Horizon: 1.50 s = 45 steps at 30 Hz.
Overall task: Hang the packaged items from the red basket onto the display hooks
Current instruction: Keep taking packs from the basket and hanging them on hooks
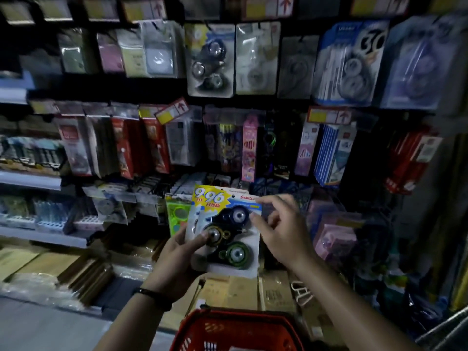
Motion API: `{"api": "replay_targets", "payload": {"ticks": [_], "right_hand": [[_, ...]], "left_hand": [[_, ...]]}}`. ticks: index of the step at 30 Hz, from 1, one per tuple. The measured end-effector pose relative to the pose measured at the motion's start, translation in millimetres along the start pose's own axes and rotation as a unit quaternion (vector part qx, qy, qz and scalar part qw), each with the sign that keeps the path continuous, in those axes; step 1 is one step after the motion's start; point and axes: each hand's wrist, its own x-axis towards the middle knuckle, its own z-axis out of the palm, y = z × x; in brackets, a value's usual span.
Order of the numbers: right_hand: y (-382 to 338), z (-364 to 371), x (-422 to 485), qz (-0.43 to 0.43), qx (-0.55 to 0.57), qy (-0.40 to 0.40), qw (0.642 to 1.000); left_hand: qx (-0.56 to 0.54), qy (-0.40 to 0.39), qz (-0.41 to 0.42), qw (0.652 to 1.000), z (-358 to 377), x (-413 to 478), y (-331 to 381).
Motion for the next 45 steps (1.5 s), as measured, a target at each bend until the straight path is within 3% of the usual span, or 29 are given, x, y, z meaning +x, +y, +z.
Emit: {"api": "replay_targets", "payload": {"ticks": [5, 11, 22, 26, 30, 32, 45], "right_hand": [[-42, -3, 26, -0.165, -0.189, -0.115, 0.961], [-66, -6, 70, -0.197, -0.222, -0.174, 0.939], [-100, -9, 157, -0.273, -0.254, -0.118, 0.92], [-106, -6, 194, -0.278, -0.277, -0.091, 0.915], [-115, 0, 237, -0.298, -0.358, -0.07, 0.882], [-121, 5, 256, -0.294, -0.384, -0.061, 0.873], [-159, 34, 326, -0.283, -0.443, 0.004, 0.851]], "left_hand": [[0.004, 0.017, 0.078, 0.997, 16, 9, 41], [0.01, 0.003, 0.094, 0.995, 24, 27, 84], [0.064, 0.019, 0.156, 0.985, 15, 46, 163], [0.072, 0.092, 0.235, 0.965, -3, 64, 190], [0.074, 0.236, 0.339, 0.908, -11, 85, 202], [0.071, 0.267, 0.36, 0.891, -11, 92, 206], [0.047, 0.202, 0.369, 0.906, -3, 103, 244]]}}
